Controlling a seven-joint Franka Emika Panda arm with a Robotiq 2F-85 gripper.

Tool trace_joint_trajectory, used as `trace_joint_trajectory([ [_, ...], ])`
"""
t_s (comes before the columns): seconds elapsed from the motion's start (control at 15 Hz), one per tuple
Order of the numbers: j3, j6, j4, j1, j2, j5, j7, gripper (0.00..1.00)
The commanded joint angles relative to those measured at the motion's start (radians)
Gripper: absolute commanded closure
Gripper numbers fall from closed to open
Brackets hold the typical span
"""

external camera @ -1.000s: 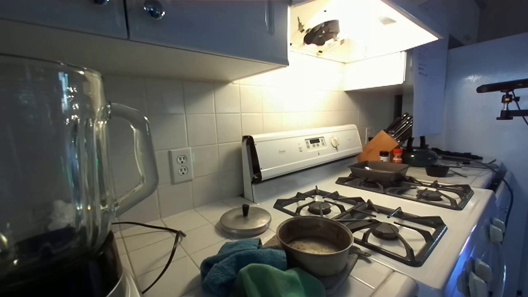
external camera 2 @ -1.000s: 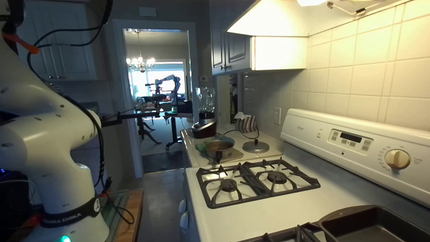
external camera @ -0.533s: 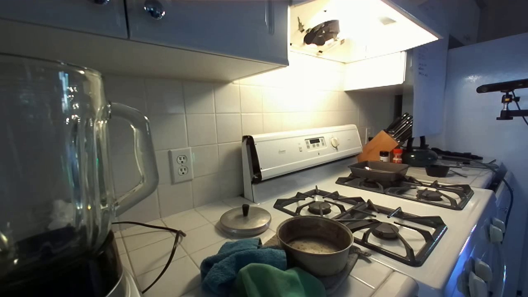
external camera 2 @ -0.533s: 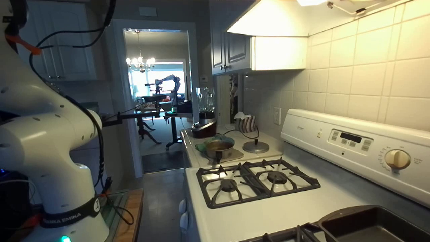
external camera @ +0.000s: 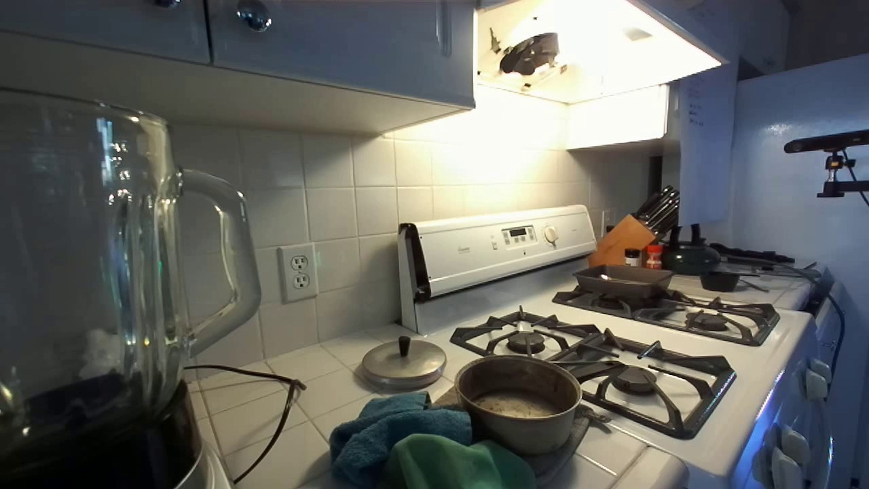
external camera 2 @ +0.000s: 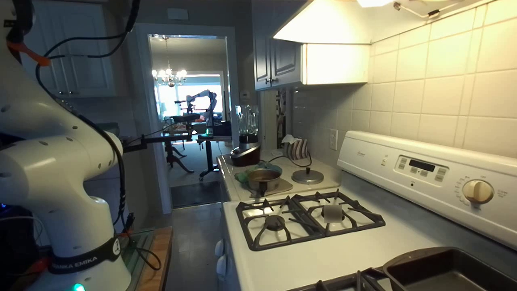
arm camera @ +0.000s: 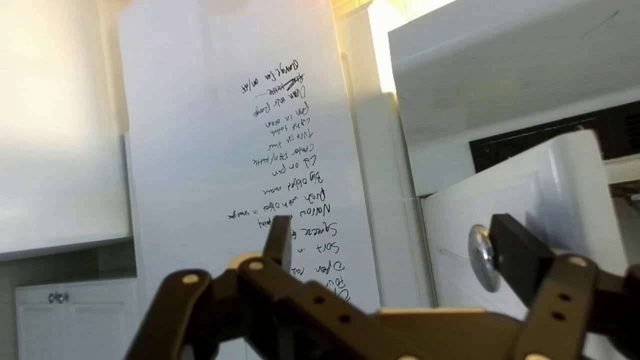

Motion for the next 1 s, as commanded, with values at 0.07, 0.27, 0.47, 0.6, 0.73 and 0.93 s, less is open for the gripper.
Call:
trace_joint_trajectory([
  [0.07,-0.005,-0.003,0.006,0.008,0.002,-0.005,0.002,0.00],
  [0.27,-0.005,-0.003,0.006,0.008,0.002,-0.005,0.002,0.00],
  [0.47,-0.005,-0.003,0.006,0.008,0.002,-0.005,0.002,0.00],
  [0.6,-0.005,-0.003,0.006,0.008,0.002,-0.005,0.002,0.00],
  [0.73,-0.006,-0.018,-0.004,0.012,-0.017,-0.006,-0.013,0.00],
  [0.93,-0.031,-0.073,-0.006,0.027,-0.062,-0.004,-0.073,0.00],
])
